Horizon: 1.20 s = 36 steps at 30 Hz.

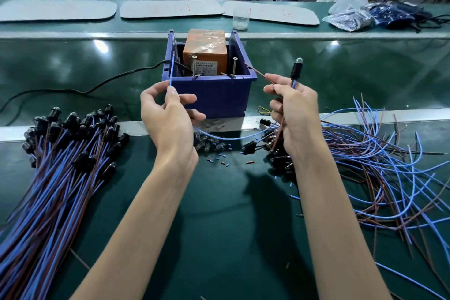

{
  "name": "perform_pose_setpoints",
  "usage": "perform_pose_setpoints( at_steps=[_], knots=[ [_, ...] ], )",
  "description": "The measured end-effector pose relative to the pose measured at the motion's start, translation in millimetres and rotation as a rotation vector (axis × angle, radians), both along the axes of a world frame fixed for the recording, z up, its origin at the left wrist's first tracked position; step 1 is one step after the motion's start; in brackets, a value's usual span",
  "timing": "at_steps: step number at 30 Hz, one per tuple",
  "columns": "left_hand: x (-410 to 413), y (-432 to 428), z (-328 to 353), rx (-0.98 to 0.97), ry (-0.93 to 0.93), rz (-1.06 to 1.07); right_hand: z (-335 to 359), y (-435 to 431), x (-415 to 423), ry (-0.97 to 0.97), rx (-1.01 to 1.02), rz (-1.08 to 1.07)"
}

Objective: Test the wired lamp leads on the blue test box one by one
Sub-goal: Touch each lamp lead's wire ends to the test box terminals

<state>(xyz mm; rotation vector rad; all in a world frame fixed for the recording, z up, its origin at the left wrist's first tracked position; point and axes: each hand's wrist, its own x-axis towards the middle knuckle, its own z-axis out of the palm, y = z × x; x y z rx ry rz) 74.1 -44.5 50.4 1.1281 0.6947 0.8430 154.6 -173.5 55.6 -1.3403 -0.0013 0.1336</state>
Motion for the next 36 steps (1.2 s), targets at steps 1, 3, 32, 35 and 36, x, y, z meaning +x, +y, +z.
perform_pose_setpoints(
  at_steps=[1,3,32,35,36],
  knots=[
    [0,2,-1,-0.004,-0.002,0.012,0,0,0,0.002,0.006,-0.002],
    [1,7,-2,-0.014,0.001,0.025,0,-1,1,0.002,0.012,0.0],
    [8,8,-11,-0.034,0.109,0.01,-3,3,1,0.001,0.041,0.074],
    [8,4,-12,-0.038,0.107,0.01,-3,2,1,0.001,0.051,0.074],
    [8,3,-12,-0.038,0.109,0.01,-3,2,1,0.002,0.053,0.075]
  ],
)
